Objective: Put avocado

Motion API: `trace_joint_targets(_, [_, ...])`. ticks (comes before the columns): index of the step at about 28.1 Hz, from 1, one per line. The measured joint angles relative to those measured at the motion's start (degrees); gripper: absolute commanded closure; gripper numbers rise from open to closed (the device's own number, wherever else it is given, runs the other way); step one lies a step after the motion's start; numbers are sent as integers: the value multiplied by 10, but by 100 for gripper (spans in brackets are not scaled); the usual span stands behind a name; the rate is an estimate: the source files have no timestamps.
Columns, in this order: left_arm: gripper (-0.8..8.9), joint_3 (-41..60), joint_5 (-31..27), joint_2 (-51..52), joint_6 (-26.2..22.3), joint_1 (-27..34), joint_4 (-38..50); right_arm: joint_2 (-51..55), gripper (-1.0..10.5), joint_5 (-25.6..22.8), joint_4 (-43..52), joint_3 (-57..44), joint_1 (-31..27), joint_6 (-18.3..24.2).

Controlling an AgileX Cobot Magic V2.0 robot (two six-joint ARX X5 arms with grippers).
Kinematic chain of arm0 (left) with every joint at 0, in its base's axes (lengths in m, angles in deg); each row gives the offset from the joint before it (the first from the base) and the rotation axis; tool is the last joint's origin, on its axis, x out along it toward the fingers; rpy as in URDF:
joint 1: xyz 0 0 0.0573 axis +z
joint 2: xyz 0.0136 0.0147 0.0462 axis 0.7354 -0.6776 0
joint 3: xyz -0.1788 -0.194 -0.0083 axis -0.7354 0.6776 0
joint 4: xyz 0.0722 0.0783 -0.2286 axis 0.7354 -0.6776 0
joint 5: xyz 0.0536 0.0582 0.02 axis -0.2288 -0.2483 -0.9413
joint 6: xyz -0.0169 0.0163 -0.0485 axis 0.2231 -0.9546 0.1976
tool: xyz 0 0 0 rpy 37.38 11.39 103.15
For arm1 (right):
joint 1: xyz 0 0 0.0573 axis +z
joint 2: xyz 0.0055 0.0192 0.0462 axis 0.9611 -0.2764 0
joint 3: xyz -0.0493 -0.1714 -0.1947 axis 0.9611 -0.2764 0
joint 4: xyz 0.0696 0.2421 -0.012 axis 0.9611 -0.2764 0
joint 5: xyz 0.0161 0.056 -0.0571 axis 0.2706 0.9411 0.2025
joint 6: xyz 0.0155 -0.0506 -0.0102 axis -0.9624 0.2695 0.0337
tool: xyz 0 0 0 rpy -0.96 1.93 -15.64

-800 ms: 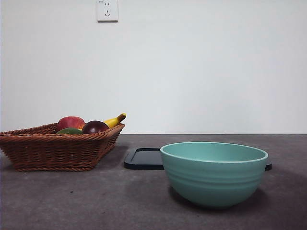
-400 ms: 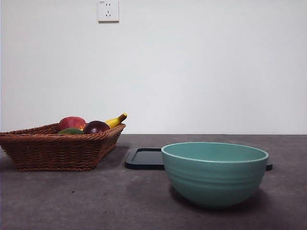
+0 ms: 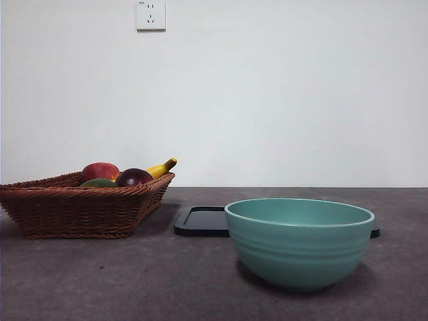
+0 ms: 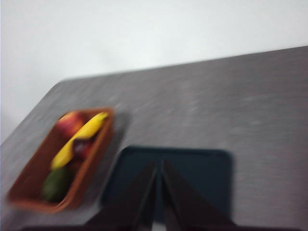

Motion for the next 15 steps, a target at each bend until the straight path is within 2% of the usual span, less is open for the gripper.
trace_joint_targets(7, [797,-17,38,-15,0,-90,-56,-58,935,0,-105,56,129,52])
trace_joint_targets(11, [794,-17,38,-16,-1,-114,-162,-66,935,-2,-155,59,149,66])
trace_joint_targets(13, [789,-17,38,-19,-17,-118,-216,-64,935,-3,-168,59,154,74])
trace_joint_targets(14, [774,-17,38,-20,-31,-118,-226,-64,935,-3,-174,59,155,78])
trace_joint_targets(15, [717,-17,37,-20,-49,-118,-229,-64,935,-3,-176,59,155,81])
